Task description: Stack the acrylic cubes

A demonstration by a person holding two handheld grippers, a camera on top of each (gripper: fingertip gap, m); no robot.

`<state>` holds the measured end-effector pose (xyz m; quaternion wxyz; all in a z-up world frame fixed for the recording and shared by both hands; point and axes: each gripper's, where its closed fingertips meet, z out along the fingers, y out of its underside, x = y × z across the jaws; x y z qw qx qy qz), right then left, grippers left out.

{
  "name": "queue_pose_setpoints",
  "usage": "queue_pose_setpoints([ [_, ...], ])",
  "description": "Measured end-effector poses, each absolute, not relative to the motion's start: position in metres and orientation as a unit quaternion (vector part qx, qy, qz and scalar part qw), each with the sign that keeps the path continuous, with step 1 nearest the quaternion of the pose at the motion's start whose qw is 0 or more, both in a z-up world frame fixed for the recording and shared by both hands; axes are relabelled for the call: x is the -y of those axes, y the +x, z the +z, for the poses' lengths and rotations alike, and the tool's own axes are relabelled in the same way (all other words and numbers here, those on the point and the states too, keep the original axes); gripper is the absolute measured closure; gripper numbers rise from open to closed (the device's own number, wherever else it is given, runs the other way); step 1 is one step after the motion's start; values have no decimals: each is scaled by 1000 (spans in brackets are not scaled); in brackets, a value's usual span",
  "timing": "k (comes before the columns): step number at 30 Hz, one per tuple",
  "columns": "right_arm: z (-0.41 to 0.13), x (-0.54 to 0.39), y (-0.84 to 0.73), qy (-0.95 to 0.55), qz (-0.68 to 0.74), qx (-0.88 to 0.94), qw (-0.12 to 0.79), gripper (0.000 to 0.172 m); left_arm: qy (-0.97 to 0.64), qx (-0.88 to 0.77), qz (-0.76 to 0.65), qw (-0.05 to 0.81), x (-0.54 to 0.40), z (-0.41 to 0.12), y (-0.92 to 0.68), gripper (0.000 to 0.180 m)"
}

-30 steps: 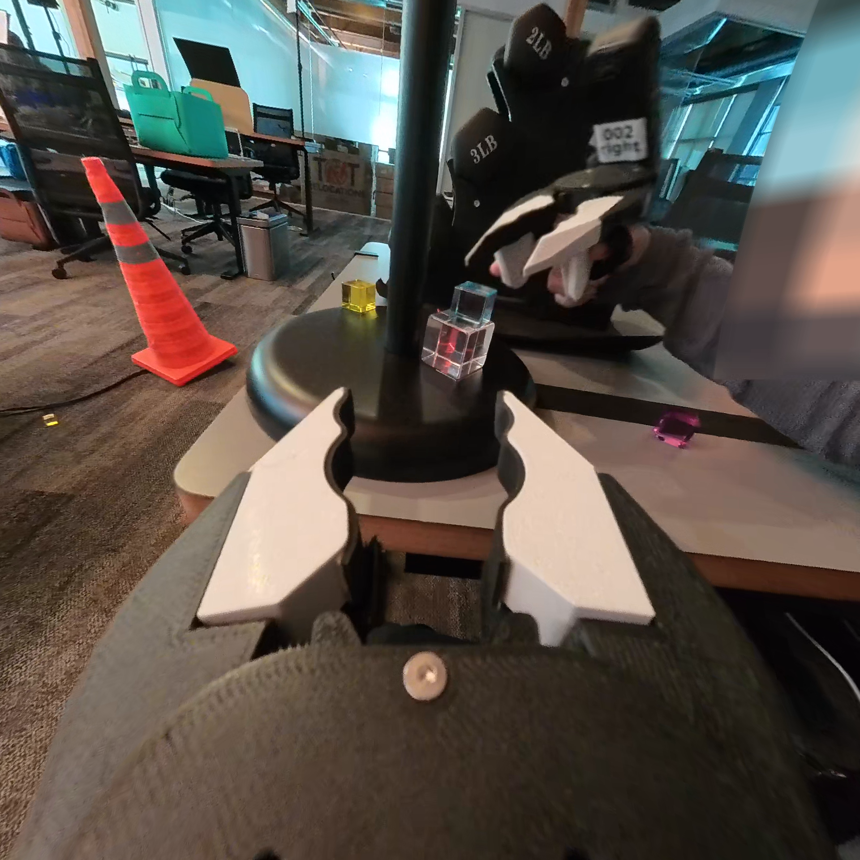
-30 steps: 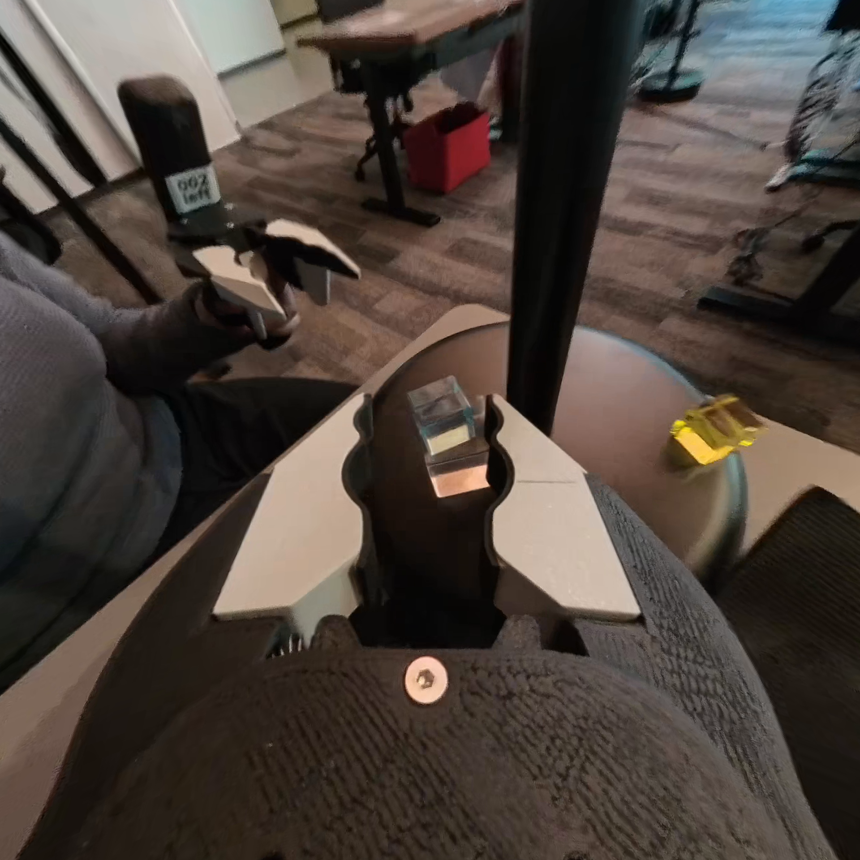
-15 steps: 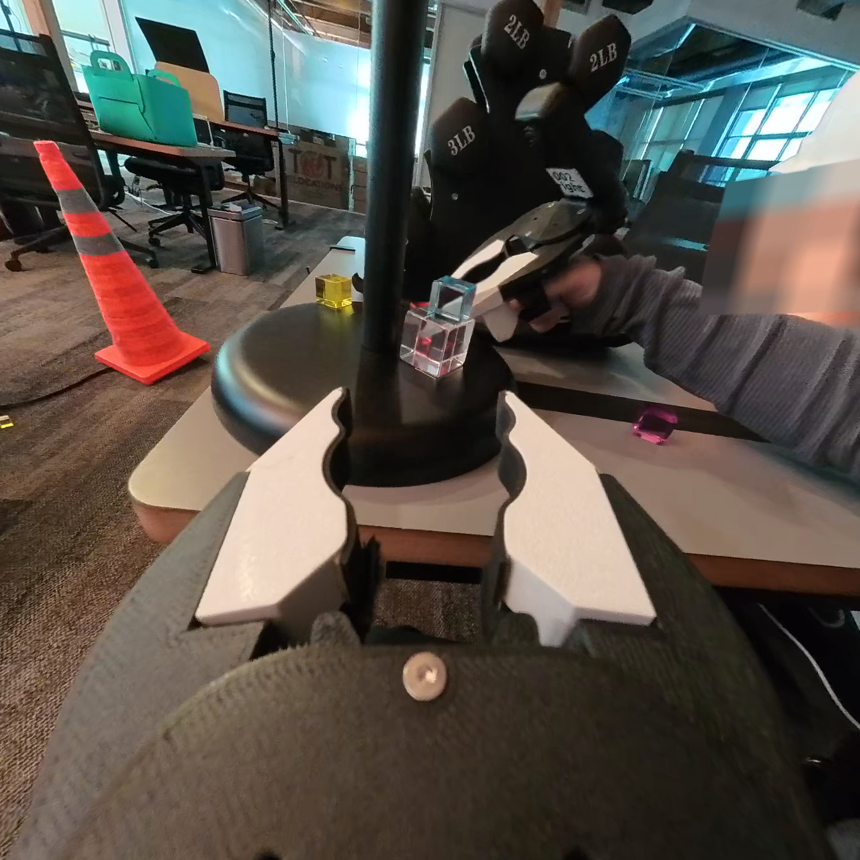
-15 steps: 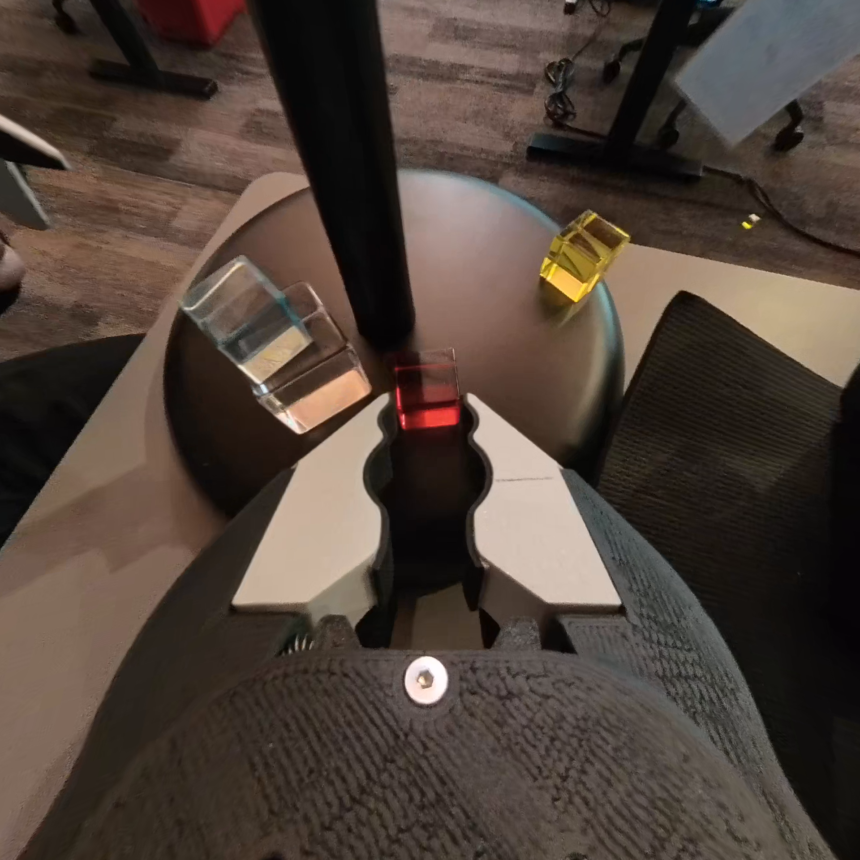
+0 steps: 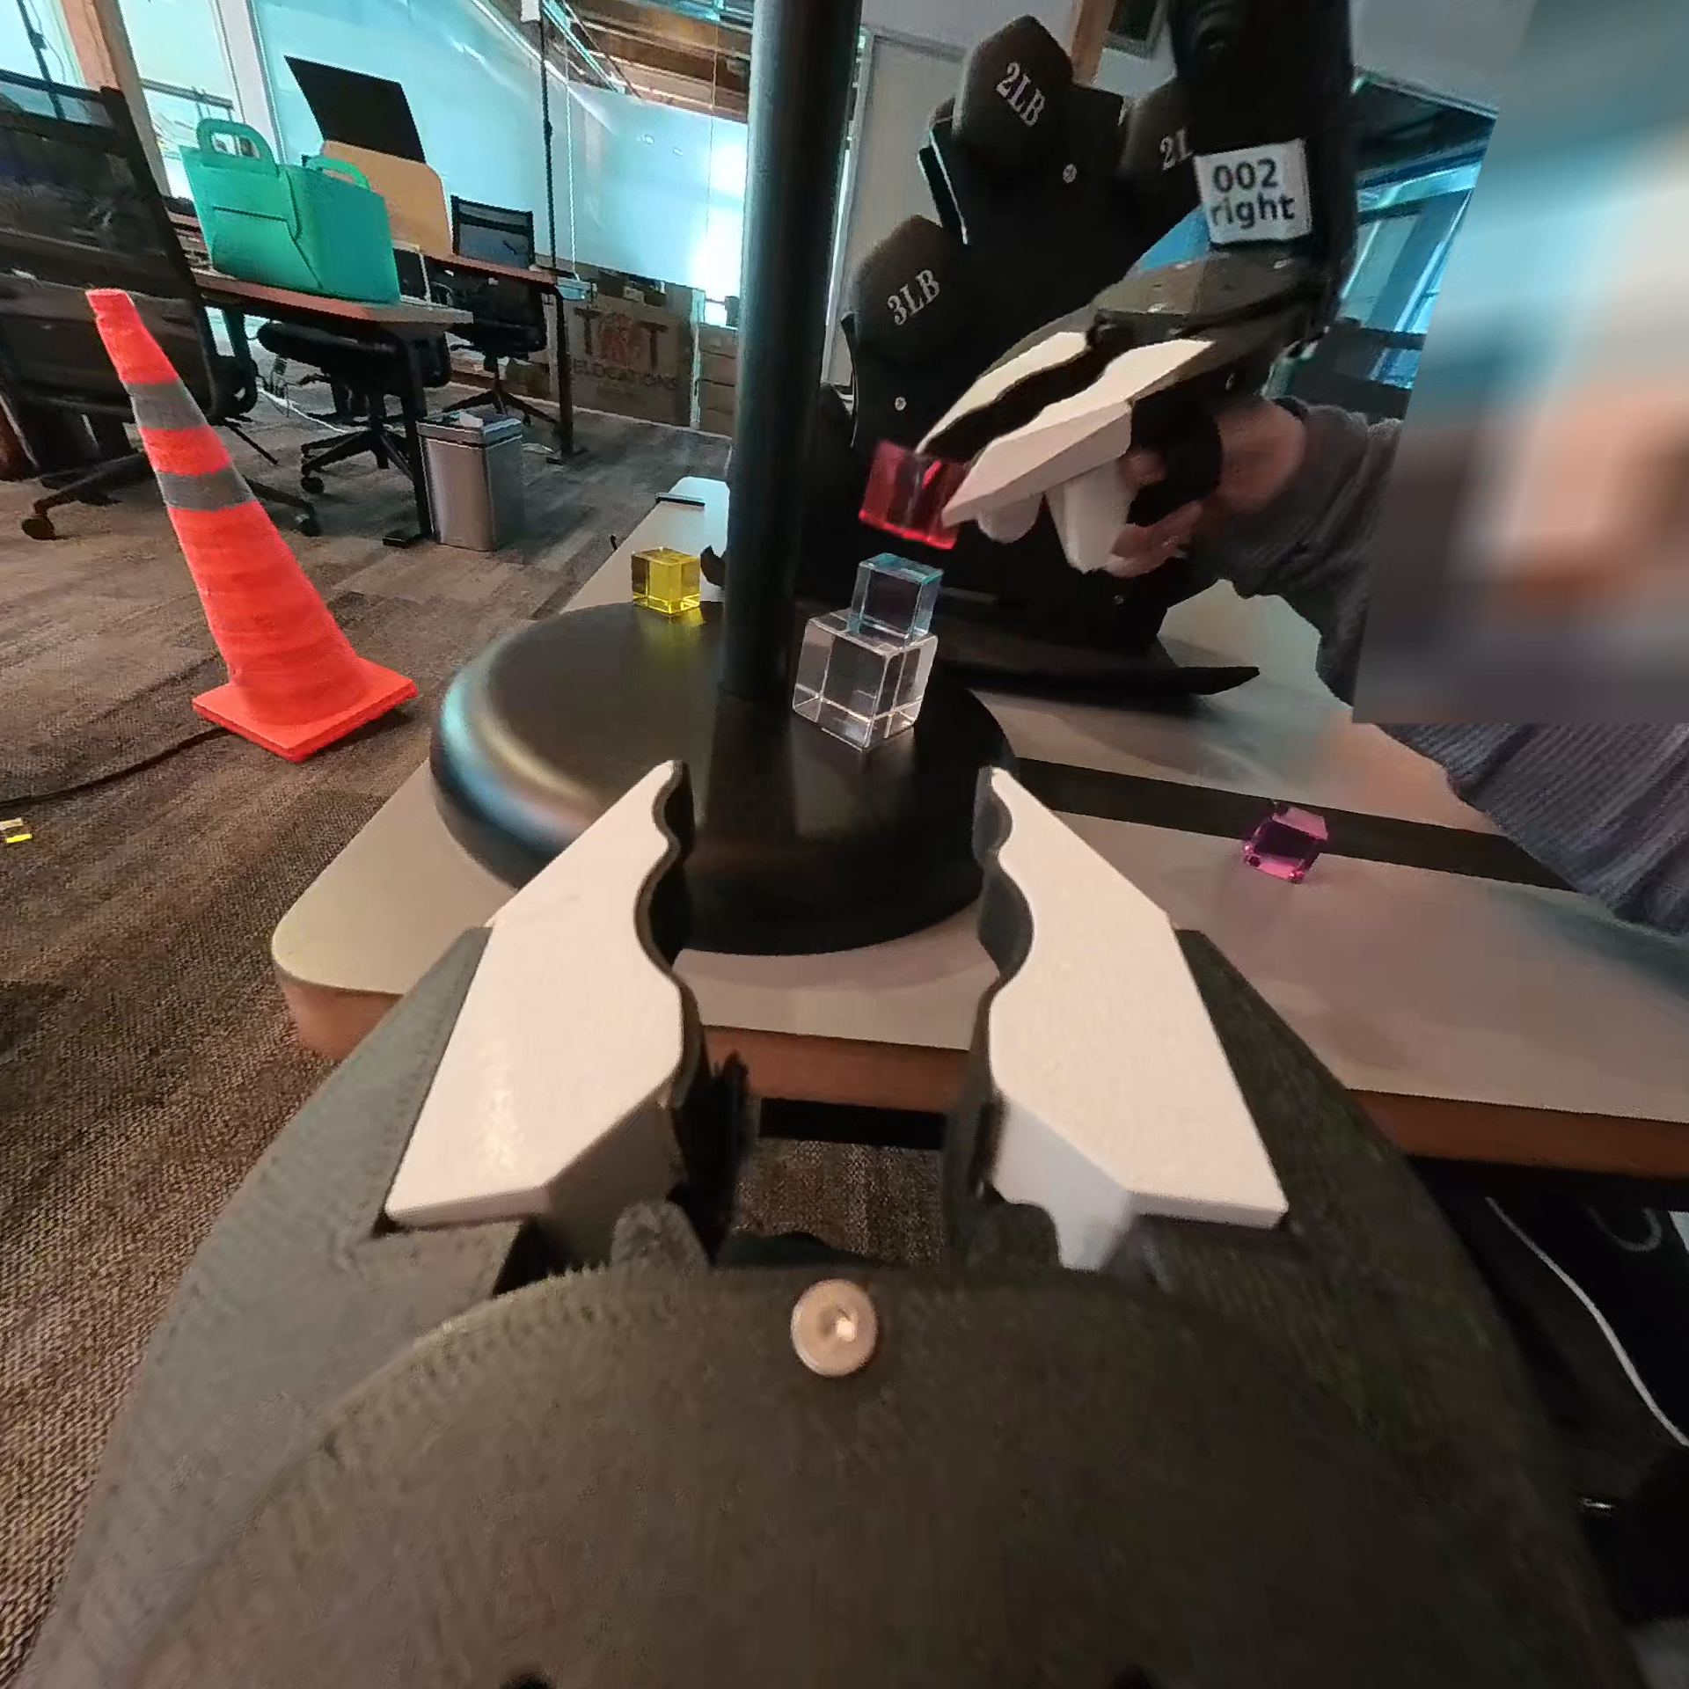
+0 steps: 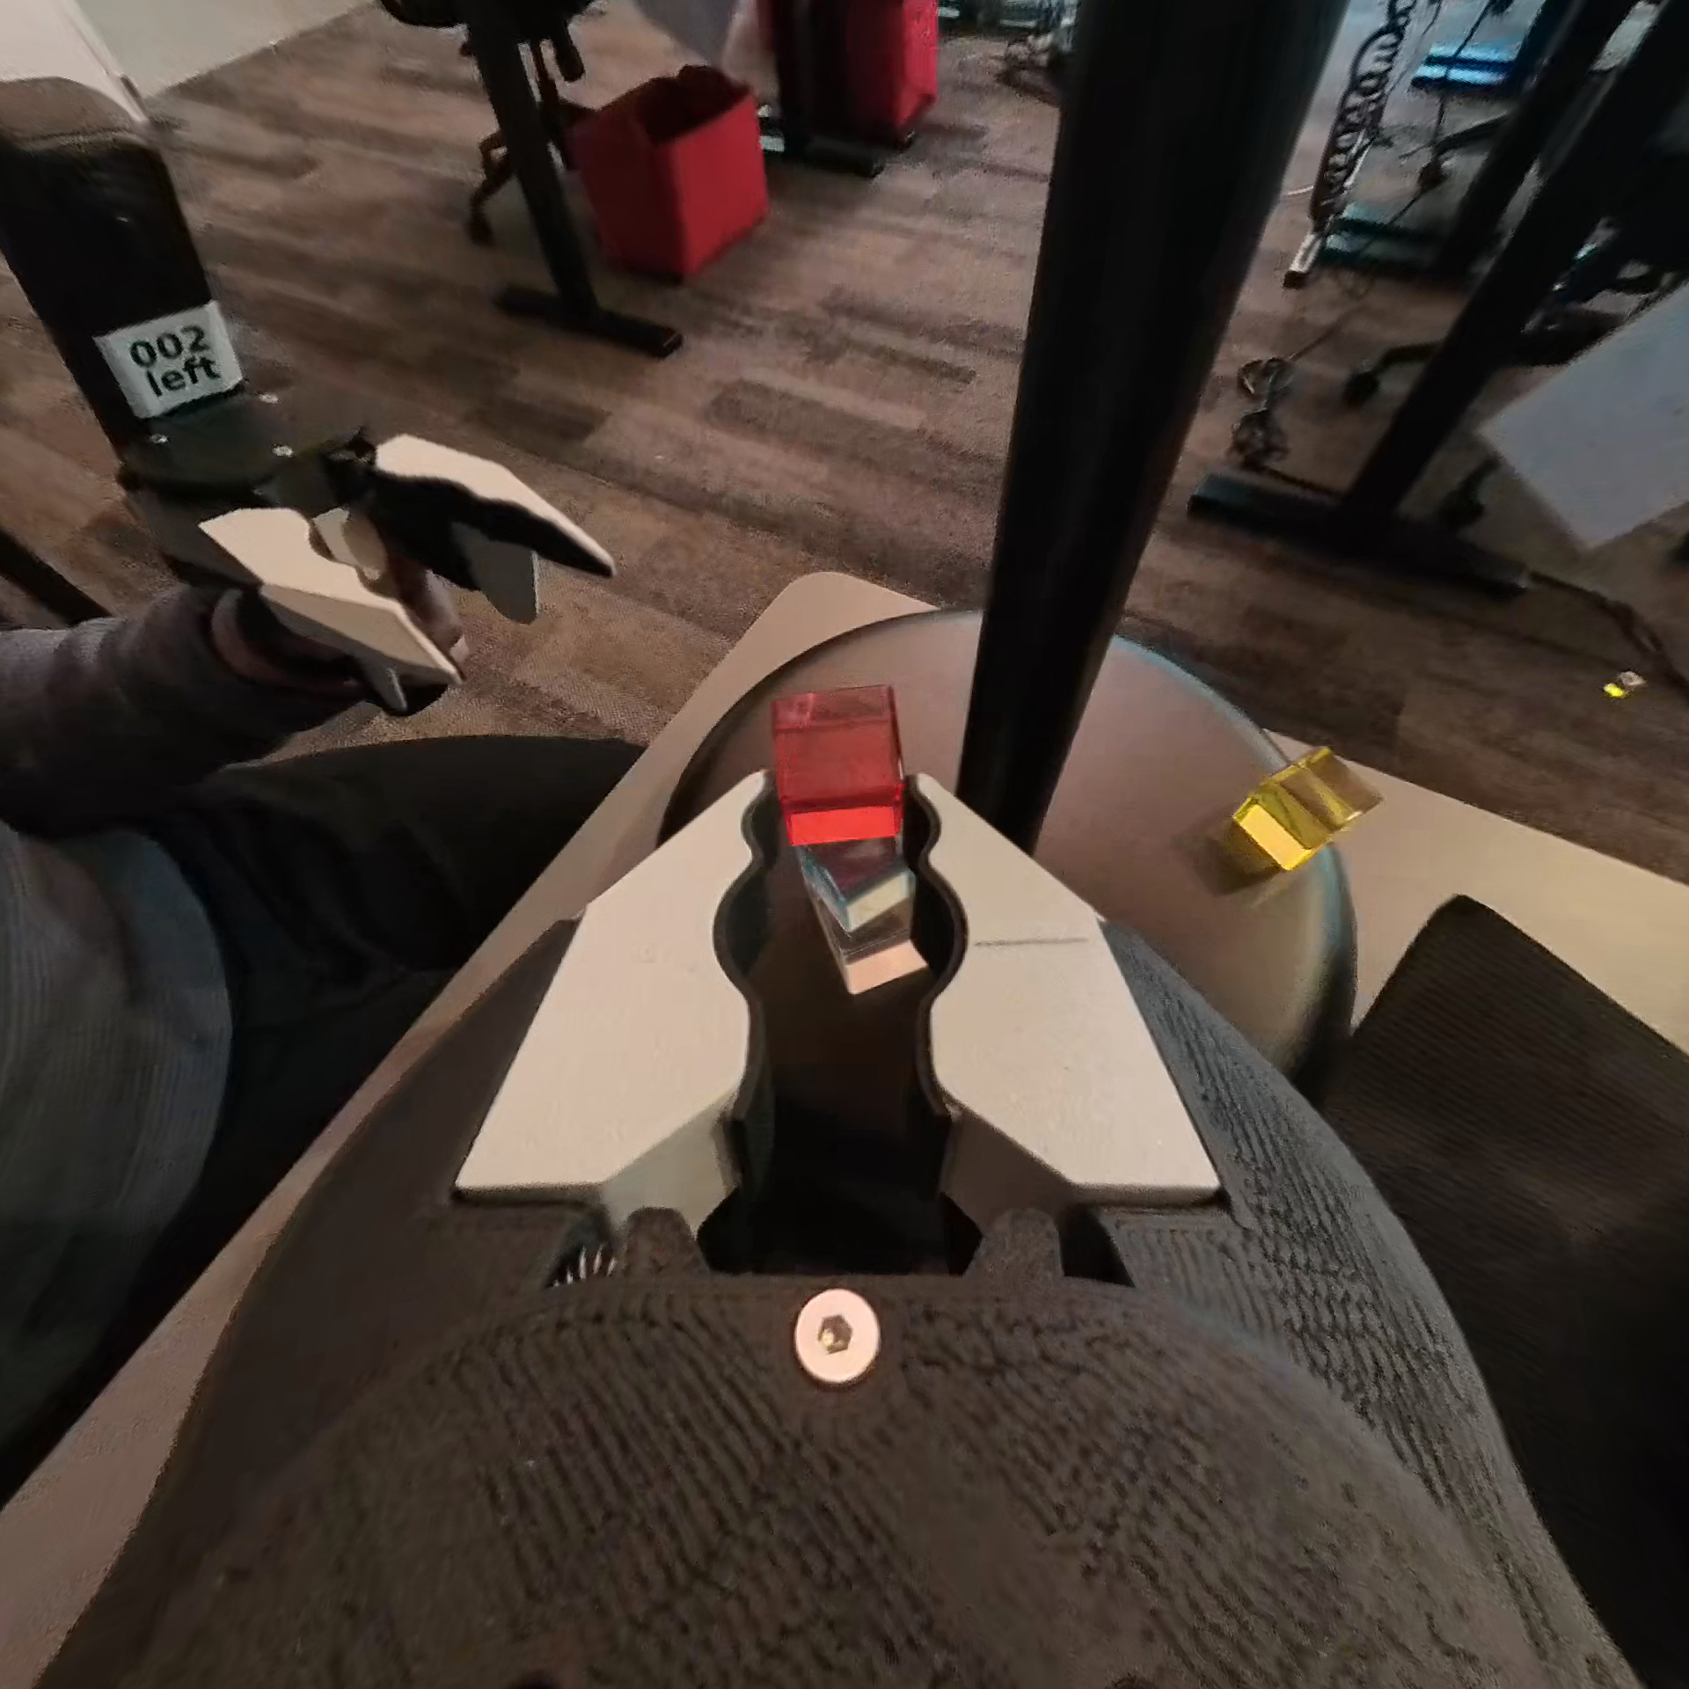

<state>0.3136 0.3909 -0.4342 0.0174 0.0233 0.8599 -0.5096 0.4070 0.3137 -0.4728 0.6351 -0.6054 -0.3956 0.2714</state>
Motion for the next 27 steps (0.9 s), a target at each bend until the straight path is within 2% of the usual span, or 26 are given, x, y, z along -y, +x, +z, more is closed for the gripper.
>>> queue_pose_setpoints([
  [4, -445, -390, 310, 39, -485, -874, 10, 142, -603, 394, 278, 636, -308, -470, 407, 119],
  [6, -435, -396, 316, 47, -500, -865, 7, 122, -603, 385, 306, 629, -293, -460, 398, 120],
  [7, -427, -404, 321, 51, -512, -857, -1, 119, -603, 379, 323, 624, -285, -455, 388, 121],
  [12, -415, -470, 345, 126, -527, -838, -65, 122, -647, 345, 328, 596, -268, -437, 298, 124],
  [16, -450, -518, 376, 207, -481, -846, -100, 121, -731, 281, 237, 575, -305, -457, 218, 121],
  [21, -486, -547, 408, 306, -478, -808, -157, 117, -802, 241, 93, 538, -353, -487, 179, 108],
  [24, -499, -555, 414, 355, -469, -785, -194, 117, -845, 211, 96, 482, -366, -505, 172, 113],
  [27, -510, -561, 415, 382, -447, -779, -218, 118, -869, 198, 93, 444, -373, -516, 171, 129],
])
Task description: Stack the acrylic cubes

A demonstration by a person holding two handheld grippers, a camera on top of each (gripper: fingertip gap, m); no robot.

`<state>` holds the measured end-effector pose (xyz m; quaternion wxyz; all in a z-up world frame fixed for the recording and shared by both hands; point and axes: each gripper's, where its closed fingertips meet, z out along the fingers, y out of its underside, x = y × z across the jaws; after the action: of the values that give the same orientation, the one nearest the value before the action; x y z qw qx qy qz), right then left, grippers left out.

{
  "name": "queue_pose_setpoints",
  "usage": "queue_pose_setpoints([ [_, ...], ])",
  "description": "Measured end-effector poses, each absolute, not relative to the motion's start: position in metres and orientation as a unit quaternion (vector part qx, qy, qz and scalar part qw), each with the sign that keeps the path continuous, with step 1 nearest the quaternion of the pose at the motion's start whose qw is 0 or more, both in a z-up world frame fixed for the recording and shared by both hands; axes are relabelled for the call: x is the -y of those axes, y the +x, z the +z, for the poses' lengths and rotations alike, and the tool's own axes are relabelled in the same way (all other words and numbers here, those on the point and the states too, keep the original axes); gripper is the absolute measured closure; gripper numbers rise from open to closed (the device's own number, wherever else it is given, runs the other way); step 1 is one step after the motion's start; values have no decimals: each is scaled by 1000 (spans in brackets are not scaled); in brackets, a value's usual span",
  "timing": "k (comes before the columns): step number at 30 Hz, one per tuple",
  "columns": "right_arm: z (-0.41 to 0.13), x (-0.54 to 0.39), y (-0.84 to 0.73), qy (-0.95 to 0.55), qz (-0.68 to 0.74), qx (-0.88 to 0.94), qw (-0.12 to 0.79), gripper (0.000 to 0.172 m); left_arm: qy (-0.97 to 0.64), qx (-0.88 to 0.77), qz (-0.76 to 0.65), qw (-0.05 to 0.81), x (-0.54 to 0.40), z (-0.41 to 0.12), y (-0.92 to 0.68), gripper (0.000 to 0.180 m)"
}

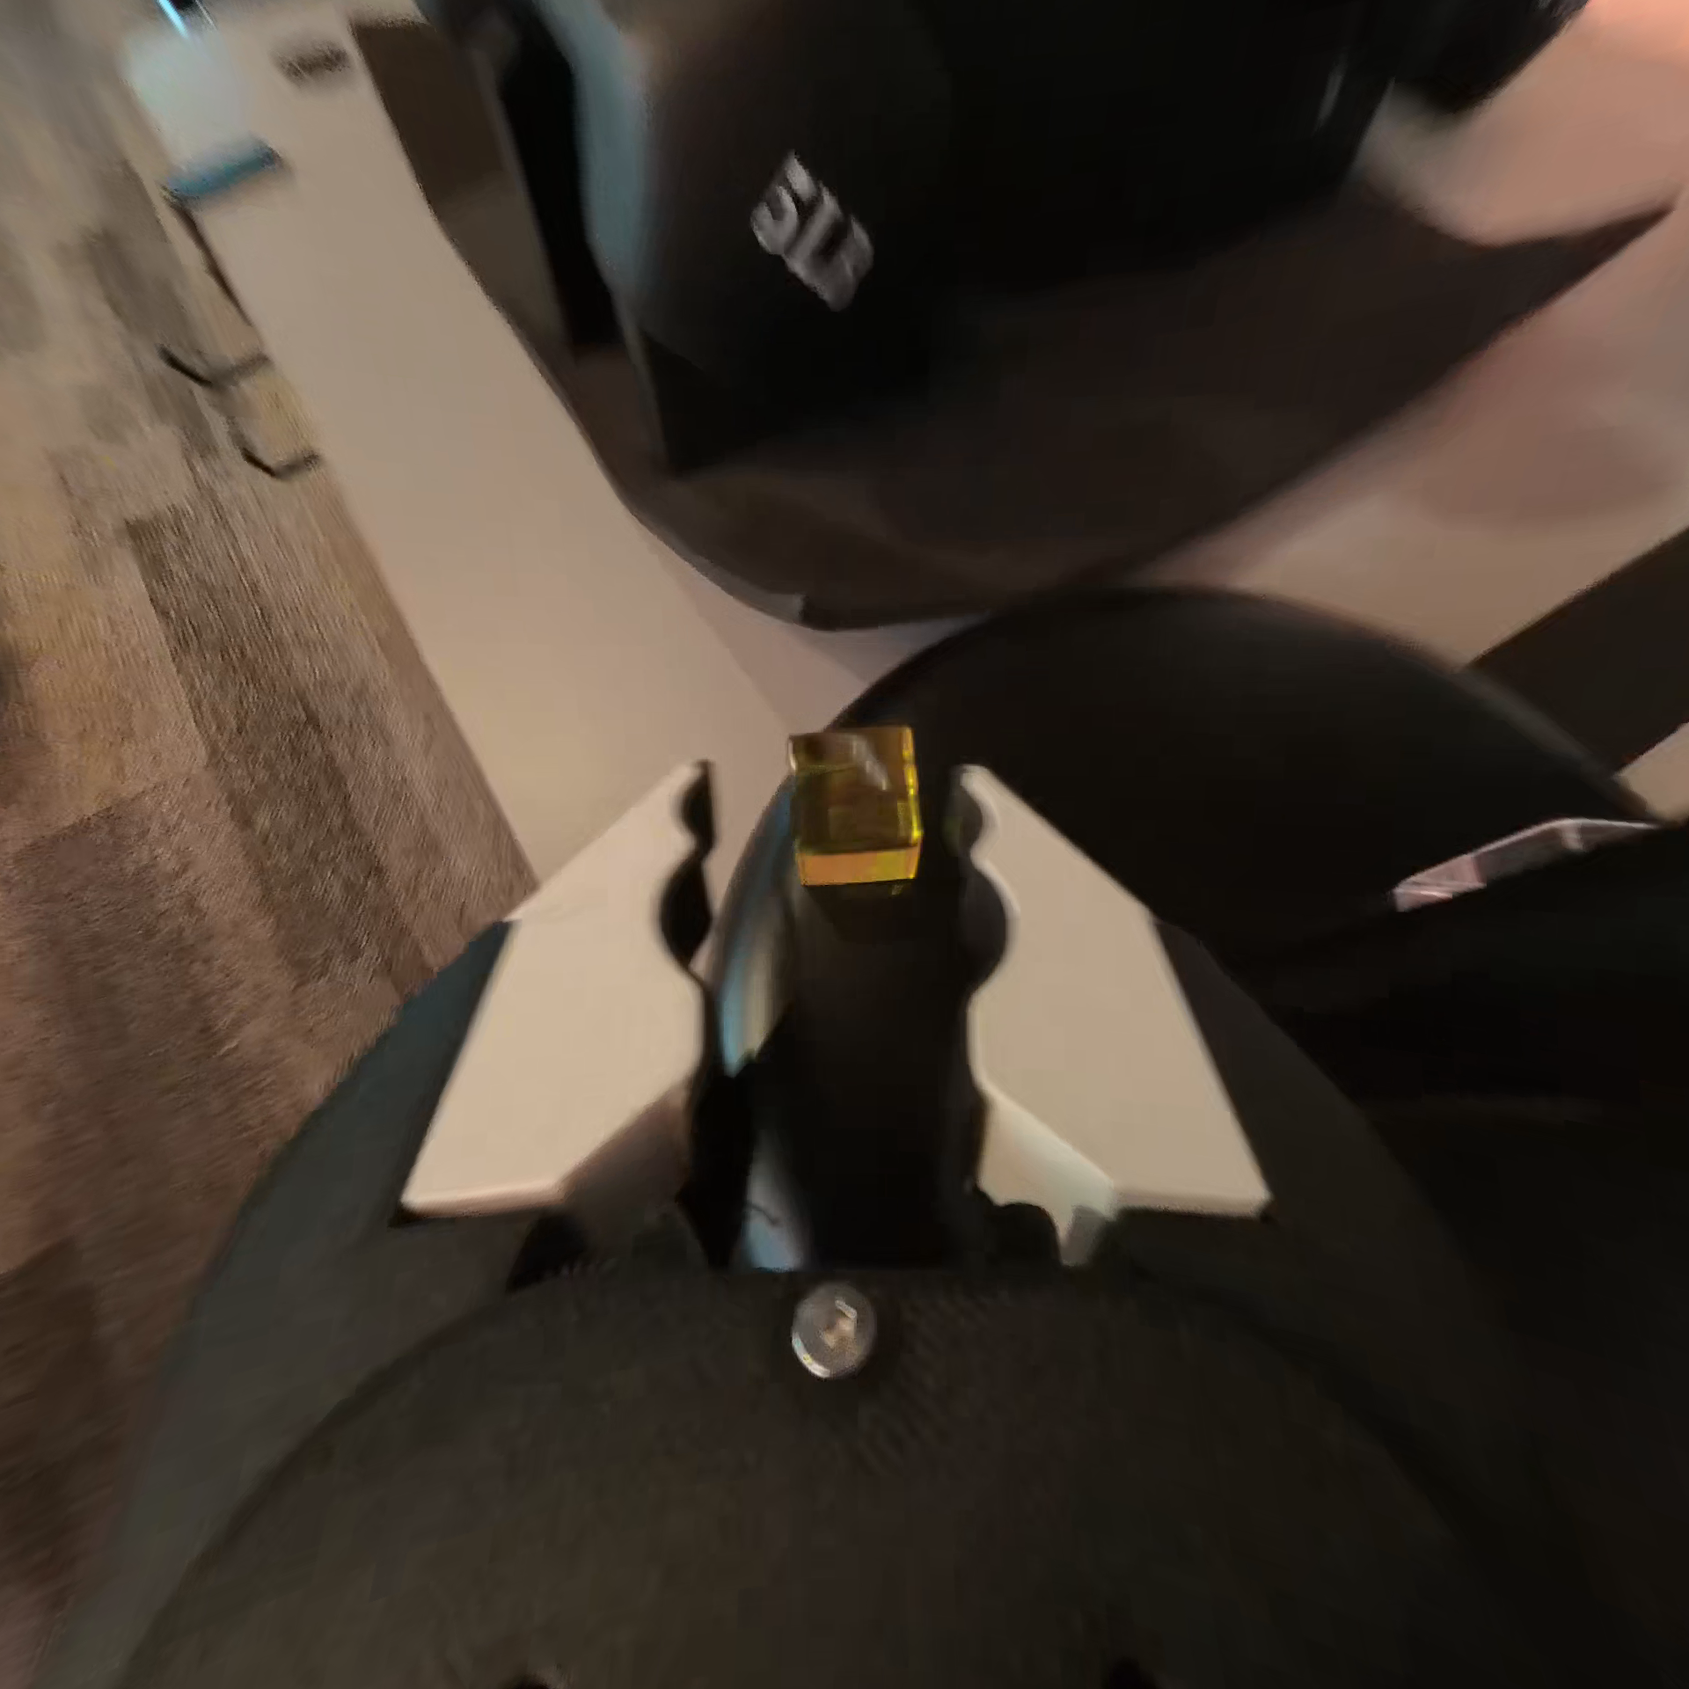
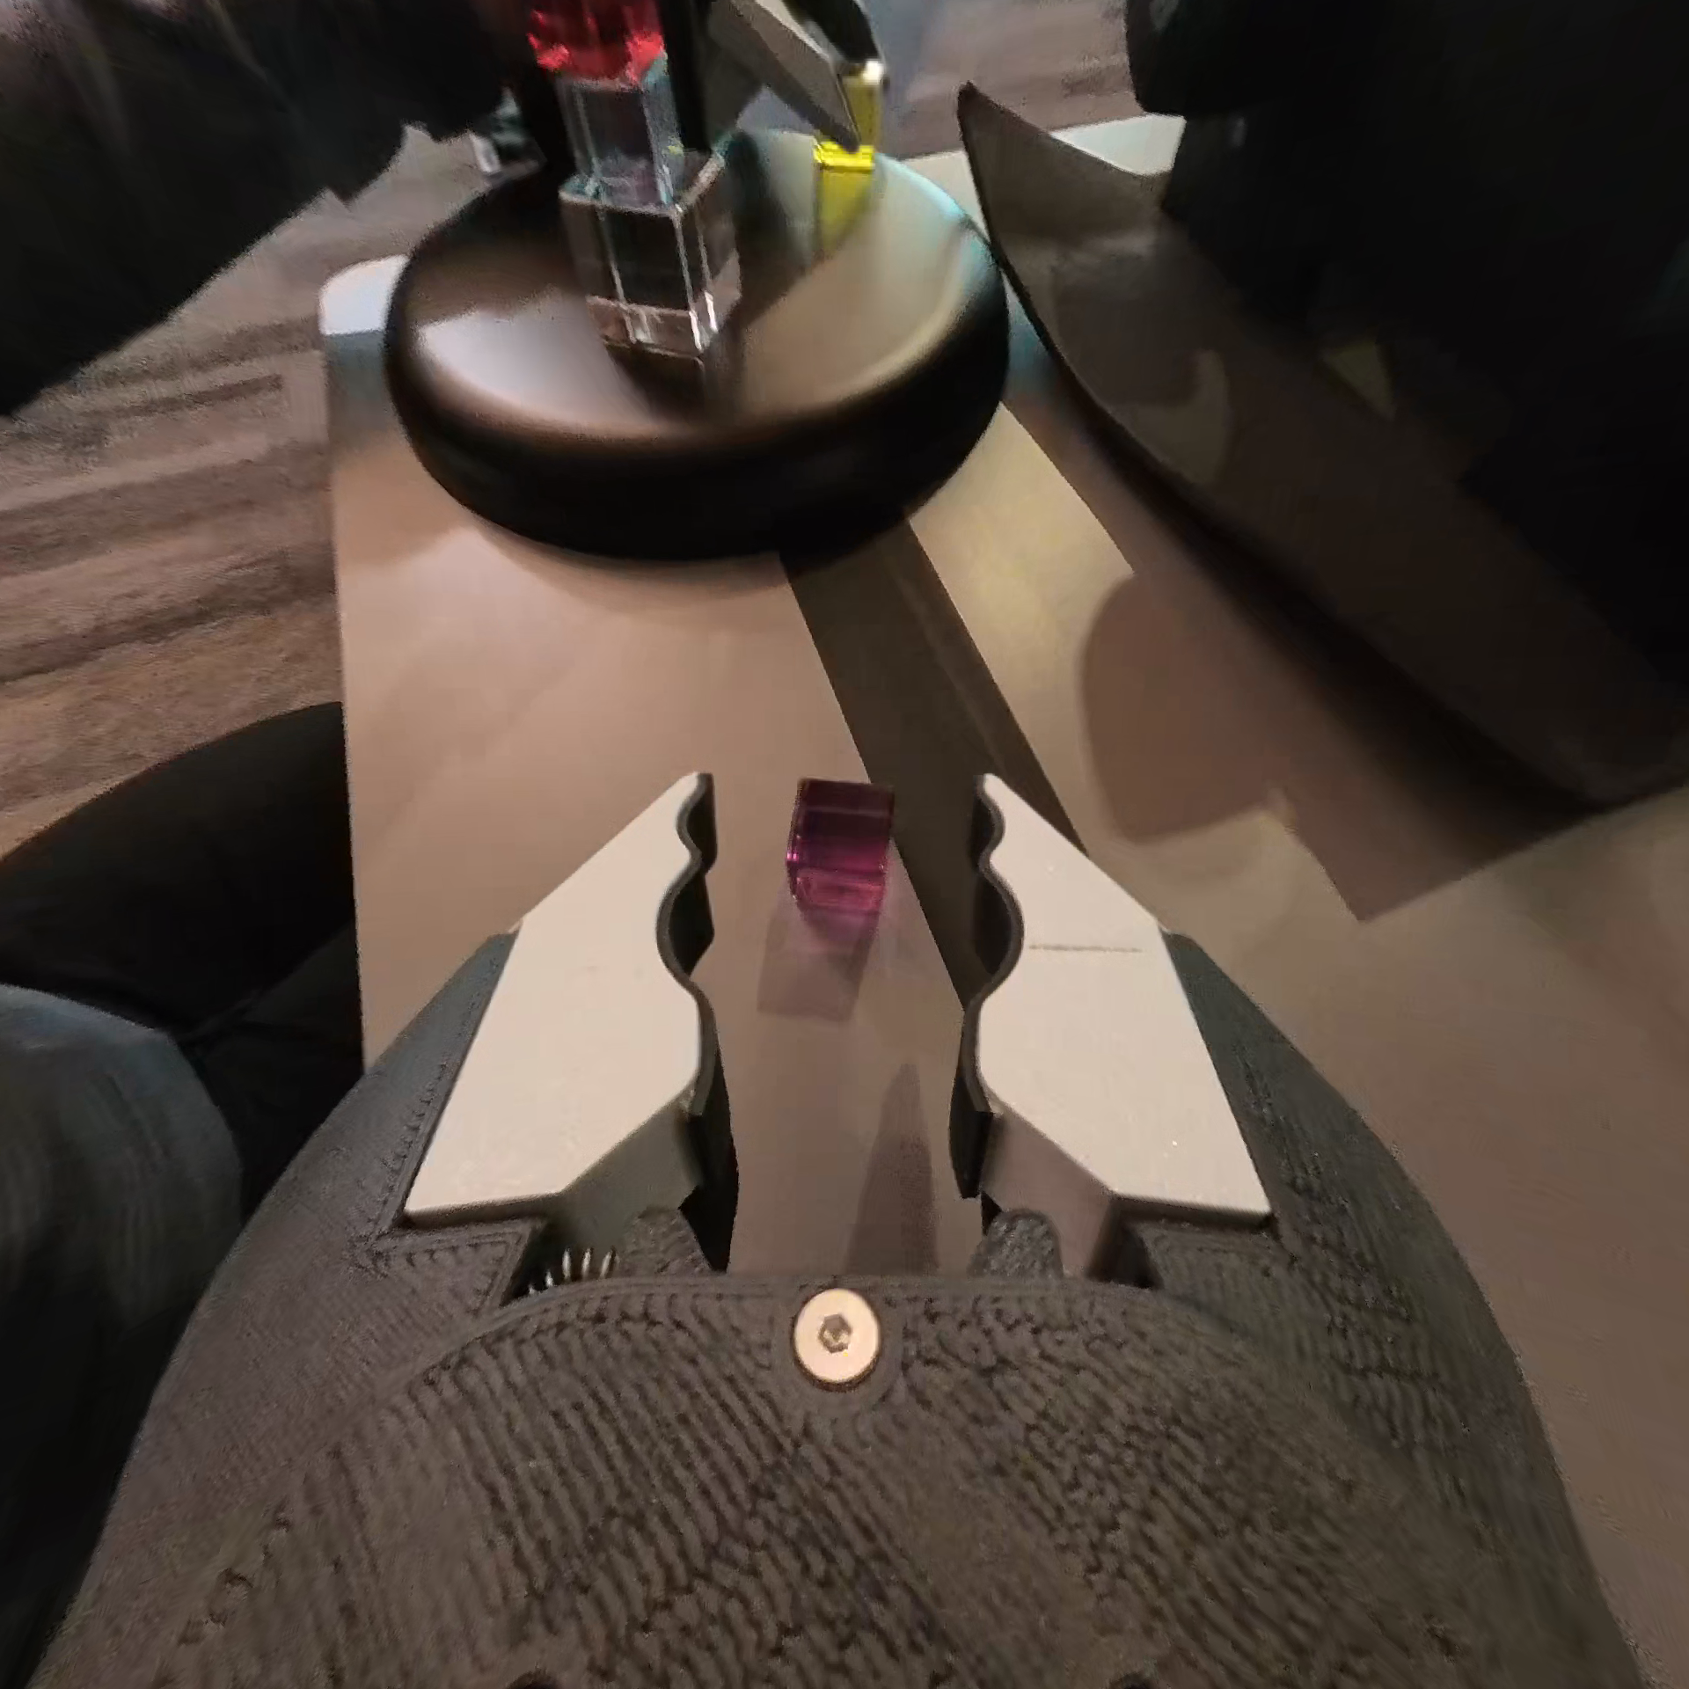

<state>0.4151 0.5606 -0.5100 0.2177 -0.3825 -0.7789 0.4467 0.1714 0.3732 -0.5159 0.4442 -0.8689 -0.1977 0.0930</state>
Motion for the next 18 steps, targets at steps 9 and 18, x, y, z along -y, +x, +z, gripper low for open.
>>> queue_pose_setpoints([
  [9, -532, -567, 412, -396, 406, 792, 227, 129, -786, 303, 197, 501, -316, -471, 181, 154],
  [18, -545, -558, 409, -383, 399, 810, 194, 146, -784, 228, 194, 544, -356, -396, 318, 153],
])
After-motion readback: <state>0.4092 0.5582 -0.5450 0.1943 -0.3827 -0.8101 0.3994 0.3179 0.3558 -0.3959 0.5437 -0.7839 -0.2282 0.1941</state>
